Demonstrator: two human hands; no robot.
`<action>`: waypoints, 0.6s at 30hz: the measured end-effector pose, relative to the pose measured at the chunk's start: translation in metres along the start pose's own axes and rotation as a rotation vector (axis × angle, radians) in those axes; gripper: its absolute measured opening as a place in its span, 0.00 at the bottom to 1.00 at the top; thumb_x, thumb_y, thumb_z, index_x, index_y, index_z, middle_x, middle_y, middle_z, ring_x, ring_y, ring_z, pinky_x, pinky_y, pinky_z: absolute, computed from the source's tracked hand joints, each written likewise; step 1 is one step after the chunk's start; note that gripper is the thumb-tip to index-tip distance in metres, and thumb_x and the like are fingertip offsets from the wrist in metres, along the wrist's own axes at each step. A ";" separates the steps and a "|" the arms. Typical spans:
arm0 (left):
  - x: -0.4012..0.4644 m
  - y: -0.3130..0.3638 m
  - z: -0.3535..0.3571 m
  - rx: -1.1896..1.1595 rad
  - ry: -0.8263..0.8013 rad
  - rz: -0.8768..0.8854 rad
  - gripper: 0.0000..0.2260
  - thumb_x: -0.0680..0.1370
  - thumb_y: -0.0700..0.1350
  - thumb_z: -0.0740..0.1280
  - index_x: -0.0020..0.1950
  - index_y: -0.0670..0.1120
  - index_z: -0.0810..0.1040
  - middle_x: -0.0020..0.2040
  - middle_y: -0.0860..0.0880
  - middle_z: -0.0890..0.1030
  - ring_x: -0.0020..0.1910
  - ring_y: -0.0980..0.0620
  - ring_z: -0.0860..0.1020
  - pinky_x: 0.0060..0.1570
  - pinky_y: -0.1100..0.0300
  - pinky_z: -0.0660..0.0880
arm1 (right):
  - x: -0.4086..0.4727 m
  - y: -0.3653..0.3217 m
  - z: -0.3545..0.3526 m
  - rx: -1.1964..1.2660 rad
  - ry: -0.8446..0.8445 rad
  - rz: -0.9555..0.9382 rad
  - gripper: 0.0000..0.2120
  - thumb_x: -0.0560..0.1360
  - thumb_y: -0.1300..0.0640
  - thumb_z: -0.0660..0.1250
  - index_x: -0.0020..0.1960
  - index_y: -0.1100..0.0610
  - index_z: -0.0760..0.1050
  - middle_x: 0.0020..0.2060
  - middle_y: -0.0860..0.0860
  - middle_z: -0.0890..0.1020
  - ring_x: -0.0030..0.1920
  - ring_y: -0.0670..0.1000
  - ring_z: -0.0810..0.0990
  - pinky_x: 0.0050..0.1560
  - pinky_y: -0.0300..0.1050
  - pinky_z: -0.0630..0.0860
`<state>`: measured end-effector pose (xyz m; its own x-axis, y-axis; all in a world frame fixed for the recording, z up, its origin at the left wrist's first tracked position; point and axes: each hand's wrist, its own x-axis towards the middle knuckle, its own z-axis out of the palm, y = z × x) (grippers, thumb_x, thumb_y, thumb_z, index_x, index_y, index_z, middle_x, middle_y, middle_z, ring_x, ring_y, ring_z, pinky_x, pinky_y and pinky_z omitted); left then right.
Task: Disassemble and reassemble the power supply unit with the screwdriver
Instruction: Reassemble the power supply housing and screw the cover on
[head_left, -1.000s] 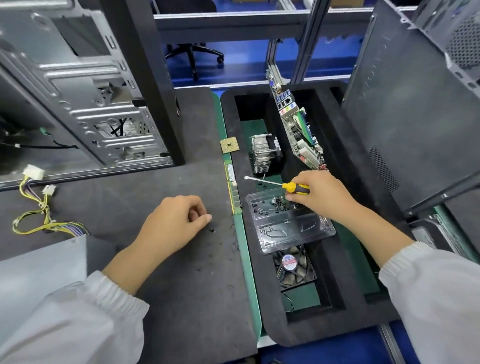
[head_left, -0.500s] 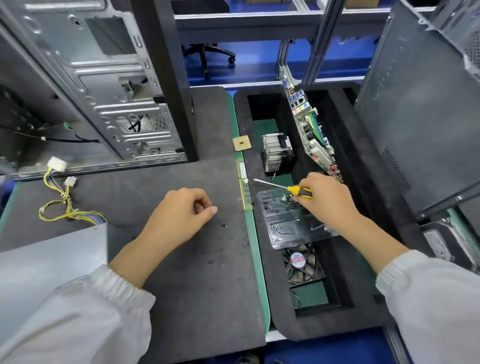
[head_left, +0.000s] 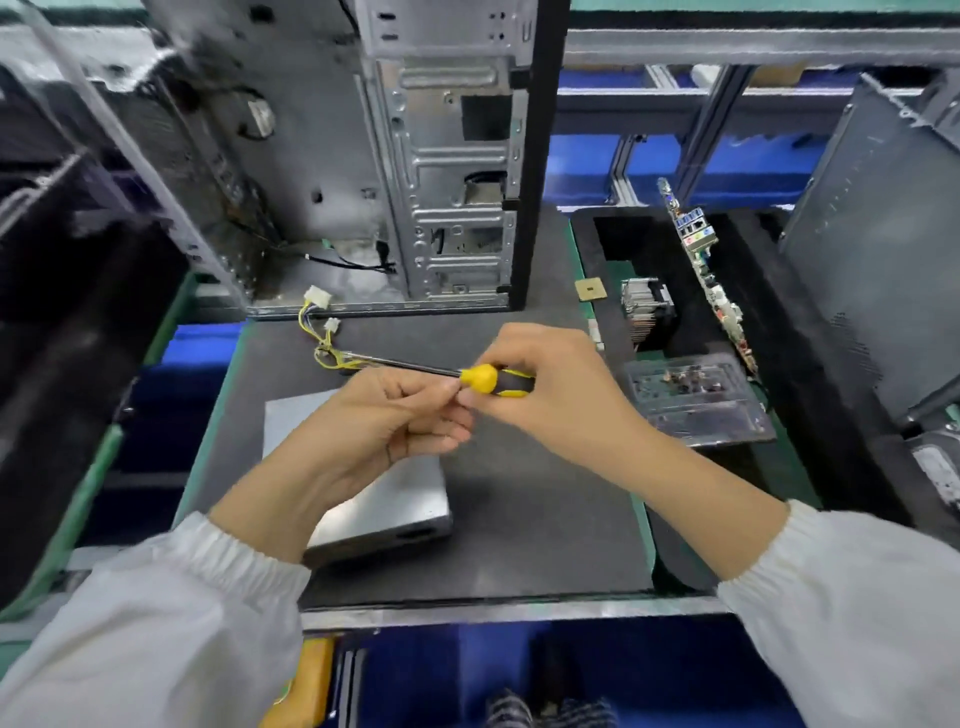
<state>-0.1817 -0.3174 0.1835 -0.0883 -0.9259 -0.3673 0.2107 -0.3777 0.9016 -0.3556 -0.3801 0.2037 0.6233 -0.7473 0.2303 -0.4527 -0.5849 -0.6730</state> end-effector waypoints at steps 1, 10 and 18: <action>-0.015 0.000 -0.013 0.002 0.000 -0.011 0.09 0.68 0.49 0.70 0.38 0.46 0.87 0.37 0.46 0.85 0.34 0.55 0.83 0.35 0.66 0.79 | -0.001 -0.014 0.012 0.000 0.004 -0.014 0.04 0.69 0.54 0.74 0.40 0.53 0.81 0.36 0.46 0.77 0.39 0.49 0.76 0.39 0.52 0.74; -0.103 -0.017 -0.103 0.005 0.087 0.088 0.05 0.69 0.46 0.71 0.40 0.48 0.87 0.36 0.50 0.84 0.33 0.59 0.81 0.33 0.69 0.77 | 0.007 -0.104 0.091 0.031 -0.063 -0.109 0.07 0.72 0.56 0.72 0.38 0.58 0.81 0.33 0.51 0.74 0.35 0.53 0.72 0.38 0.58 0.72; -0.118 -0.093 -0.123 0.498 0.462 0.596 0.05 0.71 0.45 0.75 0.45 0.53 0.86 0.43 0.47 0.76 0.48 0.50 0.75 0.51 0.63 0.70 | 0.003 -0.104 0.059 -0.252 -0.478 0.055 0.10 0.71 0.39 0.64 0.49 0.41 0.72 0.40 0.39 0.77 0.43 0.47 0.77 0.49 0.53 0.76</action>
<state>-0.0715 -0.1734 0.1146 0.3233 -0.9169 0.2339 -0.3592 0.1098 0.9268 -0.2686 -0.3025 0.2329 0.7882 -0.5867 -0.1859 -0.5954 -0.6503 -0.4718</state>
